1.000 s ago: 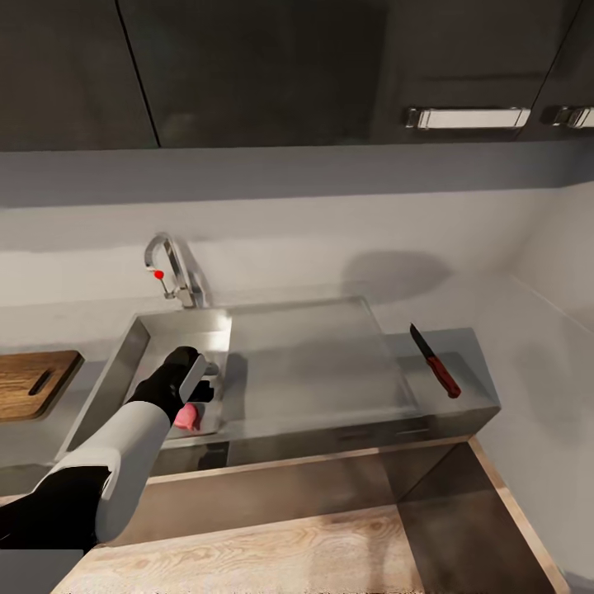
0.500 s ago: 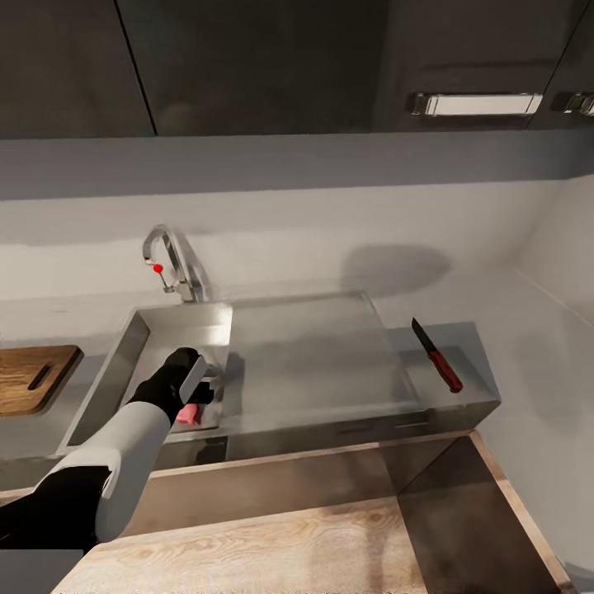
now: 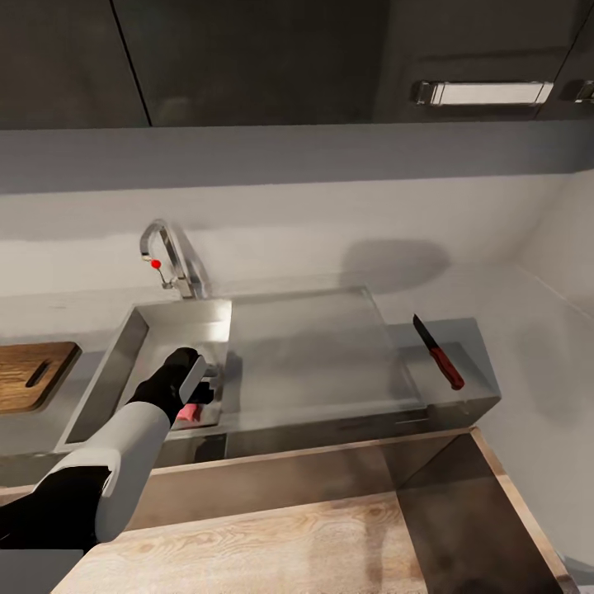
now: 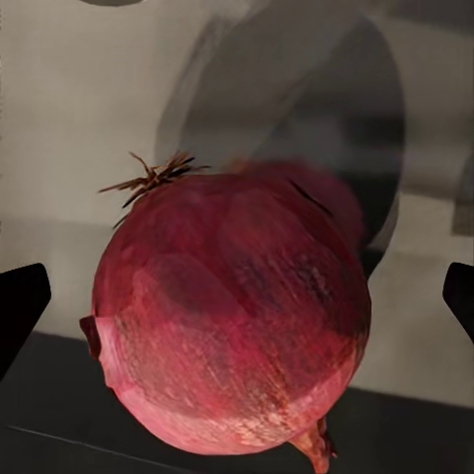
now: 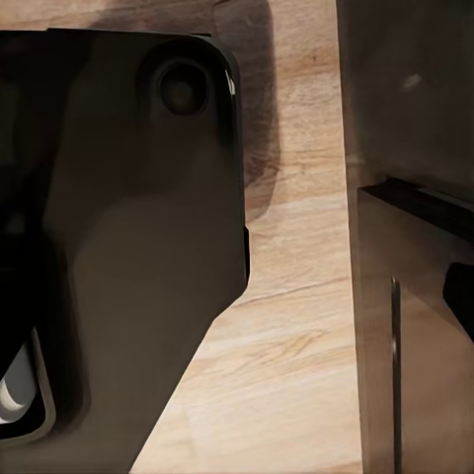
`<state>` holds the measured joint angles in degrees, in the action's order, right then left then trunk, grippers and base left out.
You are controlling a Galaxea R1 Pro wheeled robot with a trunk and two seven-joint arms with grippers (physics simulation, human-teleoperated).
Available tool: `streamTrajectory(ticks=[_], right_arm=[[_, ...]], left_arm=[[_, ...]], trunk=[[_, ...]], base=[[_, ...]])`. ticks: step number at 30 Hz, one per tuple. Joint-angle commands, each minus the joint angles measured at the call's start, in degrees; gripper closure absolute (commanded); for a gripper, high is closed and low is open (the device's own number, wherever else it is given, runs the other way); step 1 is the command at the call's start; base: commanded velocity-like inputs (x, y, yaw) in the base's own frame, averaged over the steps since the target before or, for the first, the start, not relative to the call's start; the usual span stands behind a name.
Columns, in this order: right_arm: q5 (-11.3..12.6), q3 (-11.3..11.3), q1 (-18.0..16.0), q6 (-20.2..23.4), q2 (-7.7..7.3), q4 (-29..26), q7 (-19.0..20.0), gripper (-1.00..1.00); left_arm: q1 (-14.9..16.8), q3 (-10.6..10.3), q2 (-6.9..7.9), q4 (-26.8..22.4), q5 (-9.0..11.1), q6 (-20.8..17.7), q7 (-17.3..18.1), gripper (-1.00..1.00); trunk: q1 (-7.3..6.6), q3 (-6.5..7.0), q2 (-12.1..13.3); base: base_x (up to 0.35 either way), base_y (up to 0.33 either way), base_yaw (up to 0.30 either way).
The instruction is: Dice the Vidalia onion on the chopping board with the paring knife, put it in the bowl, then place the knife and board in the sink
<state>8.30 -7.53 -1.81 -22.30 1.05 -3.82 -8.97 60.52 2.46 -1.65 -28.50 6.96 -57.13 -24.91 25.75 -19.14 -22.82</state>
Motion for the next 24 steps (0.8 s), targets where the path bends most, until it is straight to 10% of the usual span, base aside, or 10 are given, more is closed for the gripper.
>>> streamTrajectory(ticks=[1,24], right_arm=[[0.6,-0.5,0.0,-0.2,0.01,0.0,-0.2,-1.0],[0.6,-0.5,0.0,-0.2,0.01,0.0,-0.2,-1.0]], left_arm=[[0.0,0.3,-0.04,-0.1,0.6,-0.1,-0.6,-1.0],[0.0,0.2,0.51,0.8,0.6,-0.1,-0.6,-1.0]], trunk=[[0.03,-0.1,-0.1],[0.03,-0.11,-0.1]], base=[[0.0,0.0,0.0],[0.0,0.0,0.0]])
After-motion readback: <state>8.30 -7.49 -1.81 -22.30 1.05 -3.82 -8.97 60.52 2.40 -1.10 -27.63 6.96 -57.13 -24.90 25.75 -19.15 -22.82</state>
